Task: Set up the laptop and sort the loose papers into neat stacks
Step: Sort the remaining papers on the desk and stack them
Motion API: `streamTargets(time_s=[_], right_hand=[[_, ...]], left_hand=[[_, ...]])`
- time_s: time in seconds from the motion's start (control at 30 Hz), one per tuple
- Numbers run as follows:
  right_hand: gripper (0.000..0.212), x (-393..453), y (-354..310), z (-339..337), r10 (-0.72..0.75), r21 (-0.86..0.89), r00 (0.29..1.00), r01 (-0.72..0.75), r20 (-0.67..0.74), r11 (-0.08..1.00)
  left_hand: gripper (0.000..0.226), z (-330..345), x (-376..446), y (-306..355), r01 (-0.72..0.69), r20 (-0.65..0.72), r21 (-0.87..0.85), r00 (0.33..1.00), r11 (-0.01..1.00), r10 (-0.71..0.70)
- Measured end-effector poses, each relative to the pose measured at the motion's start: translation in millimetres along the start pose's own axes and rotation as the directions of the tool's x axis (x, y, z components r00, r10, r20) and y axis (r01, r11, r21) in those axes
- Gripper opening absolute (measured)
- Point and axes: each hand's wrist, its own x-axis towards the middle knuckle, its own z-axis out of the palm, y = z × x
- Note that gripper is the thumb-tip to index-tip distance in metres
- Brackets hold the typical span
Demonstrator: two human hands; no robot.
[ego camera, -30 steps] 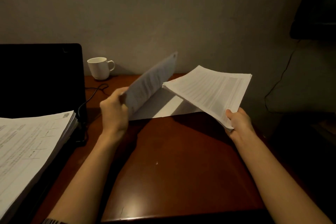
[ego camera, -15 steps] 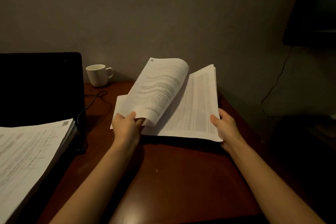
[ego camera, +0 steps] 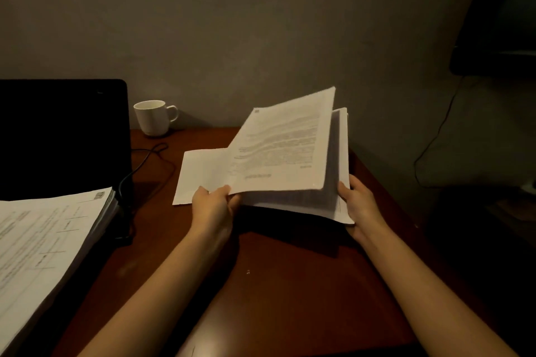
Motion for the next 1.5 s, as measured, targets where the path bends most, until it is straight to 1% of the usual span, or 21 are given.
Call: streamTargets(time_s=[0.07,0.13,0.2,0.27,0.33,0.4,0.47,0.53,0.57,0.63,0.77,0.8,0.87,0.9,0.97,1.1,1.17,1.23,1.33,1.43,1.5], right_hand=[[0.026,1.3,0.2,-0.2,0.013,0.02,1.0,-0.013,-0.015,1.0],[0.025,2.1,0.8,-0.4,0.017,0.028,1.0,-0.017,-0.021,0.999],[0.023,1.4,0.8,-0.3,0.019,0.059,1.0,-0.019,-0.013,0.998],[0.022,1.0,0.7,-0.6,0.031,0.079,1.0,-0.03,-0.004,0.996],[0.025,0.6,0.0,-1.4,0.049,0.115,0.999,-0.049,0.003,0.992],[0.026,1.3,-0.8,-3.0,0.079,0.163,0.997,-0.081,0.019,0.983],[0.024,1.0,-2.7,-3.8,0.115,0.223,0.992,-0.125,0.055,0.967],[0.021,0.3,-4.5,-3.8,0.129,0.272,0.985,-0.156,0.116,0.949],[0.021,-0.5,-5.4,-3.5,0.122,0.28,0.98,-0.163,0.156,0.946],[0.021,-4.5,-7.8,-2.1,0.073,0.249,0.972,-0.129,0.225,0.96],[0.021,-13.1,-12.2,0.7,-0.113,0.121,0.962,0.086,0.247,0.989],[0.021,-13.4,-12.3,1.0,-0.152,0.11,0.958,0.129,0.243,0.986],[0.021,-15.0,-13.9,2.5,-0.211,0.107,0.947,0.19,0.242,0.976],[0.021,-16.2,-14.8,3.4,-0.23,0.102,0.943,0.211,0.241,0.972],[0.02,-17.0,-14.8,5.0,-0.249,0.079,0.939,0.237,0.236,0.968],[0.035,-19.5,-16.3,5.6,-0.27,0.034,0.935,0.27,0.23,0.962],[0.029,-20.9,-16.2,5.7,-0.332,0.072,0.911,0.325,0.243,0.943],[0.01,-22.4,-15.6,6.6,-0.441,0.011,0.875,0.448,0.201,0.894],[0.018,-24.2,-12.9,10.5,-0.593,-0.159,0.793,0.609,0.141,0.777],[0.015,-25.6,-11.5,13.0,-0.651,-0.242,0.754,0.65,0.091,0.72],[0.012,-25.1,-10.9,13.6,-0.625,-0.223,0.779,0.618,0.046,0.754]], left_hand=[[0.033,-0.4,-2.6,-5.0,-0.116,0.099,0.219,0.99,0.969,0.096],[0.041,-0.9,-4.0,-7.4,-0.257,0.239,0.411,0.956,0.875,0.169],[0.052,-0.5,-8.4,-6.5,-0.366,0.336,0.52,0.918,0.772,0.209],[0.056,-1.8,-10.0,-2.9,-0.448,0.348,0.558,0.891,0.698,0.293],[0.048,-3.4,-9.8,7.2,-0.475,0.268,0.52,0.88,0.71,0.392],[0.035,-7.3,-3.8,21.9,-0.336,0.15,0.362,0.942,0.869,0.301],[0.043,-14.7,6.9,33.3,-0.039,0.117,0.156,0.993,0.987,0.021],[0.061,-23.6,11.9,38.9,0.227,0.232,0.035,0.946,0.973,-0.229],[0.066,-25.4,12.0,38.9,0.302,0.298,0.016,0.908,0.953,-0.293],[0.053,-27.0,10.8,37.5,0.328,0.374,0.048,0.87,0.943,-0.322],[0.024,-29.4,9.8,41.3,0.251,0.545,0.157,0.784,0.955,-0.296],[0.024,-32.2,12.3,42.7,0.252,0.572,0.133,0.77,0.959,-0.281],[0.042,-36.2,18.3,43.3,0.25,0.571,0.106,0.777,0.962,-0.265],[0.044,-35.4,18.5,42.5,0.224,0.563,0.138,0.783,0.965,-0.263],[0.03,-29.1,15.6,39.9,0.097,0.518,0.222,0.831,0.97,-0.201],[0.025,-20.8,9.5,25.8,-0.181,0.519,0.295,0.855,0.938,0.002],[0.013,-18.4,2.5,22.7,-0.366,0.485,0.327,0.856,0.872,0.178],[0.009,-13.7,-3.2,20.6,-0.52,0.435,0.333,0.825,0.786,0.361],[0.014,-5.6,-12.7,15.5,-0.634,0.381,0.281,0.763,0.721,0.522],[0.02,-3.0,-15.7,11.4,-0.696,0.379,0.231,0.708,0.68,0.596],[0.018,-3.1,-15.3,10.9,-0.709,0.386,0.23,0.696,0.667,0.606]])
